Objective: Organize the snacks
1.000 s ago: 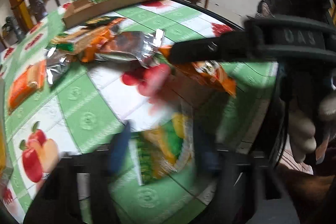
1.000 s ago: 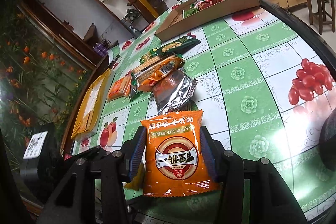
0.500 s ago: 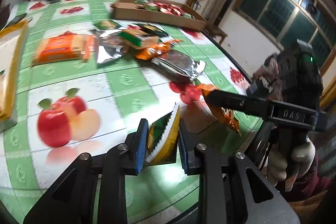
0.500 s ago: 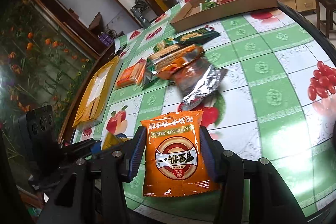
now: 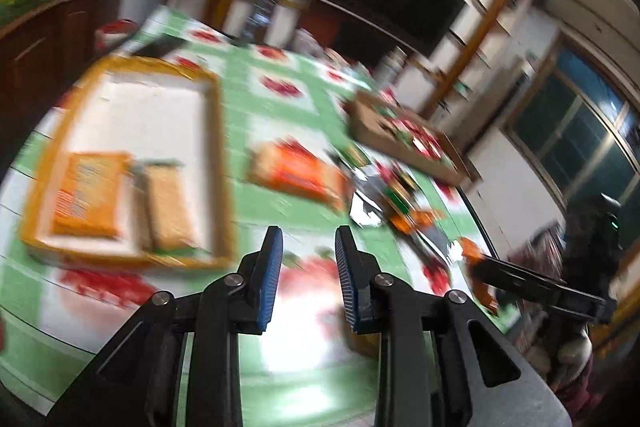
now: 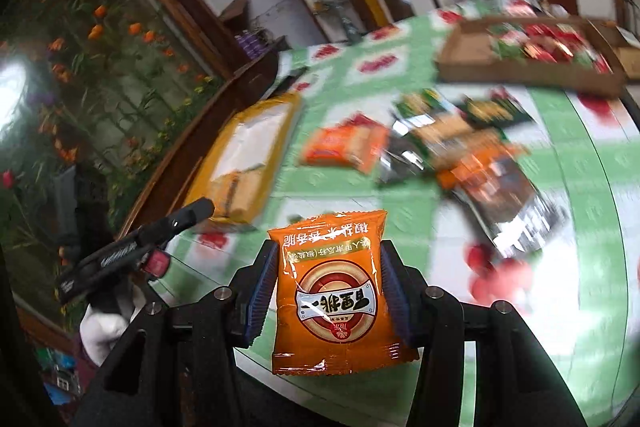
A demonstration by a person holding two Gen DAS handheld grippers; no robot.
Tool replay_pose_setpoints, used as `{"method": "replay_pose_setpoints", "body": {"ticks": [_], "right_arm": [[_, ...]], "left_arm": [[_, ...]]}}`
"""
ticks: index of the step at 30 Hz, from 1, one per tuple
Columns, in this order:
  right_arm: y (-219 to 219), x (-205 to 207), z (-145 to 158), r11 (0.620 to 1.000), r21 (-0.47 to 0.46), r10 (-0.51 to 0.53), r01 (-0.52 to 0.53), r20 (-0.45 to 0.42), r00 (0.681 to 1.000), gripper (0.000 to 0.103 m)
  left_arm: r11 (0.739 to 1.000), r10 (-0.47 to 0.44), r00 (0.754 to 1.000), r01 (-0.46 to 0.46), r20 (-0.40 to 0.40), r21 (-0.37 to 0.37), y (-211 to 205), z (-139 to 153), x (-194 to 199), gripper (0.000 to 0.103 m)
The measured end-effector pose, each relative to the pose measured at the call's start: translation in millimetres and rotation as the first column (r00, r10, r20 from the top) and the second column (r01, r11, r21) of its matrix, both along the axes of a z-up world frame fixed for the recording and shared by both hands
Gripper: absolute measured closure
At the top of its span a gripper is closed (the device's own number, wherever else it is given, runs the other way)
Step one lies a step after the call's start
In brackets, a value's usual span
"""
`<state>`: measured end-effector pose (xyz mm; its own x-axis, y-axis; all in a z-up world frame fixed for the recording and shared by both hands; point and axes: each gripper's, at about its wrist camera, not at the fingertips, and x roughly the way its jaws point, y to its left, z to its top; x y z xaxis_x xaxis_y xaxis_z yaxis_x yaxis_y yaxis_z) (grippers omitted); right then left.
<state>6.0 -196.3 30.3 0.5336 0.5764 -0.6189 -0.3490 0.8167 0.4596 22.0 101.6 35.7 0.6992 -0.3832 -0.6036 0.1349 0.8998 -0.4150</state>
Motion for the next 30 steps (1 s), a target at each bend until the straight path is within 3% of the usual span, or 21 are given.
{"method": "replay_pose_setpoints", "body": {"ticks": [2,7,10,14,18,20,22,24,29,30], "right_arm": [[18.2,7.8,17.3,0.999,0.001,0.038,-0.038,0.026,0.999,0.052],[67.3,38.8,44.7,0.991,0.025,0.134,-0.135,0.035,0.99,0.052],[80.9,57.6,45.6,0.991,0.049,0.12,-0.121,0.018,0.993,0.052],[69.3,68.3,33.2,0.992,0.086,0.088,-0.087,-0.007,0.996,0.052],[38.0,71.0,8.2,0.995,0.102,0.026,-0.019,-0.062,0.998,0.052],[20.9,69.2,-1.5,0.994,0.107,-0.004,0.012,-0.08,0.997,0.052],[5.6,66.0,-8.1,0.993,0.116,-0.023,0.034,-0.089,0.996,0.051],[-5.7,62.7,-12.9,0.991,0.127,-0.033,0.045,-0.095,0.995,0.051],[-21.0,49.3,-18.5,0.989,0.145,-0.029,0.04,-0.078,0.997,0.051],[-22.3,46.7,-19.2,0.988,0.151,-0.025,0.036,-0.075,0.997,0.051]], "left_arm": [[0.998,0.056,0.998,-0.056,0.016,0.002,22.8,10.1,5.9,0.079],[0.996,0.091,0.996,-0.091,0.015,0.004,44.4,13.7,18.2,0.079],[1.0,-0.018,1.0,0.018,-0.015,0.004,20.4,1.0,16.4,0.077],[0.981,-0.192,0.979,0.192,-0.074,-0.006,-33.6,-24.6,1.8,0.057],[0.93,-0.351,0.929,0.36,-0.12,0.068,-104.0,-55.0,-12.4,0.057],[0.92,-0.373,0.918,0.385,-0.133,0.077,-118.2,-60.0,-11.2,0.055],[0.915,-0.363,0.918,0.383,-0.158,0.124,-136.5,-67.2,-8.8,0.047],[0.907,-0.311,0.934,0.347,-0.176,0.238,-155.1,-76.0,-5.1,0.042],[0.875,-0.307,0.931,0.357,-0.197,0.328,-172.4,-91.2,-5.7,0.044],[0.873,-0.308,0.931,0.358,-0.196,0.331,-170.6,-90.5,-7.1,0.055]]}}
